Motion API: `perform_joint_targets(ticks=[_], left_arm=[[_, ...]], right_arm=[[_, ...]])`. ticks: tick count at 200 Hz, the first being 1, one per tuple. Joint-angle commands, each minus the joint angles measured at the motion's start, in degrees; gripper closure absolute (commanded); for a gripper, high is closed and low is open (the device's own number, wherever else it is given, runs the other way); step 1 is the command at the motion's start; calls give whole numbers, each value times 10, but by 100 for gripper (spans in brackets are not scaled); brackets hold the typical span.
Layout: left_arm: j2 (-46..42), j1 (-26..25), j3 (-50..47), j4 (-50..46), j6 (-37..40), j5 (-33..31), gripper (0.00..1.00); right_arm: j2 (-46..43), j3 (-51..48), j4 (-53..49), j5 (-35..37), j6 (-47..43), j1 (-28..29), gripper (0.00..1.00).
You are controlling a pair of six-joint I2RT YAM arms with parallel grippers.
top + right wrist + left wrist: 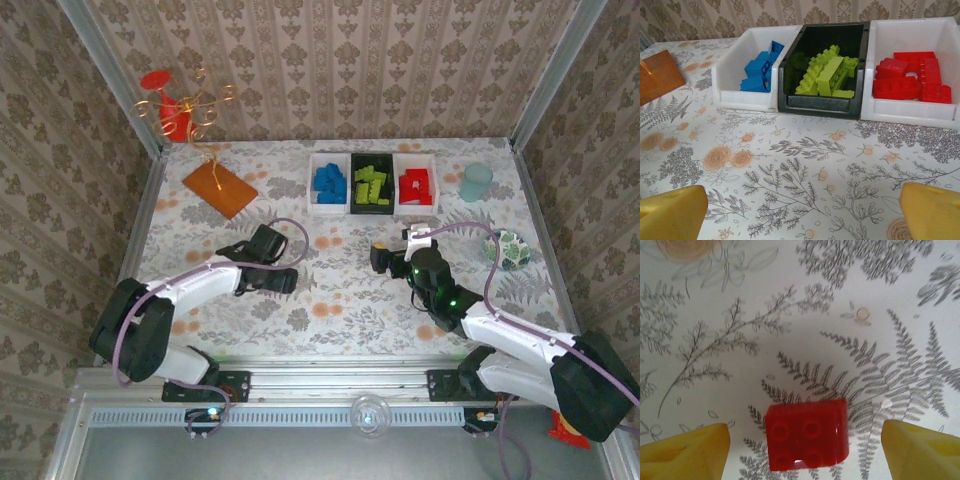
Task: Sort the legos into containers by color
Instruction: Pick up the lego from the center of the table.
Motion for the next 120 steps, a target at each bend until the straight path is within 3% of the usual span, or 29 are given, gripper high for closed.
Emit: perform_joint_targets(ticks=[1, 58, 93, 120], left_arm=[[31, -2, 12, -17, -15, -2, 21], [87, -15, 41, -25, -17, -14, 39], [68, -35, 53, -11, -31, -29, 53], [43, -62, 75, 22, -39, -35, 57]], right_arm=[[2, 18, 5, -5, 11, -1, 0], [-10, 18, -1, -1, 8, -1, 0], [-11, 18, -4, -1, 9, -1, 0], [-13, 18, -5, 4, 9, -1, 0]])
